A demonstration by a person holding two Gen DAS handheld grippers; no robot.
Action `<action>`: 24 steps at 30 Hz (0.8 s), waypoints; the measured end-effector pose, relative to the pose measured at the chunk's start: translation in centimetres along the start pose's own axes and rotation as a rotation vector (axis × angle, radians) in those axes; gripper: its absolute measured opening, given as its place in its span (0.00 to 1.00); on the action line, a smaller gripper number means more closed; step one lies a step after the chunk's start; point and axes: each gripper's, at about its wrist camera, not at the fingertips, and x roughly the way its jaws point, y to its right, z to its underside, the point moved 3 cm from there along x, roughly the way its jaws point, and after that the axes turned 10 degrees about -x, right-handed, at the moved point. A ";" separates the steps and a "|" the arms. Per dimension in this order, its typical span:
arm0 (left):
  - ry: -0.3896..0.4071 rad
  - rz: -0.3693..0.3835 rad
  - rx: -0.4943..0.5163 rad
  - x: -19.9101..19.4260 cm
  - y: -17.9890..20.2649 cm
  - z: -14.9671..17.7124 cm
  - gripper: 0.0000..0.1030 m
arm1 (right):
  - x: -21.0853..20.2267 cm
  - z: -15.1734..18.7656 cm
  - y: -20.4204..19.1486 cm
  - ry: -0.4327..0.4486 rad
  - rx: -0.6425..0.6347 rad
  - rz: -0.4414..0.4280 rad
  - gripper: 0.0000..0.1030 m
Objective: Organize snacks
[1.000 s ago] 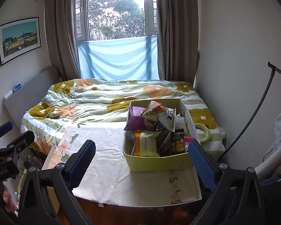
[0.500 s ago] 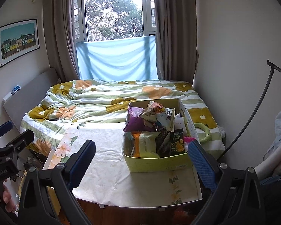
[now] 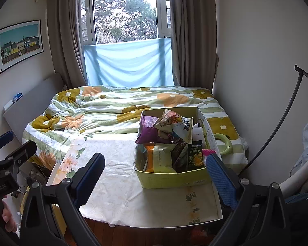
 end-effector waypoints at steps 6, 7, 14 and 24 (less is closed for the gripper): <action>0.000 0.000 0.002 0.0 -0.1 0.0 0.99 | 0.0 0.0 0.0 -0.001 0.004 -0.001 0.95; 0.000 -0.002 0.001 0.0 -0.1 0.0 0.99 | 0.0 0.1 0.0 0.000 0.004 -0.001 0.95; -0.003 -0.019 -0.003 0.1 -0.2 0.0 0.99 | 0.1 0.2 -0.1 -0.002 0.002 -0.002 0.95; 0.011 -0.001 -0.008 -0.4 -0.1 0.3 0.99 | 0.3 0.3 -0.6 -0.002 0.007 -0.002 0.95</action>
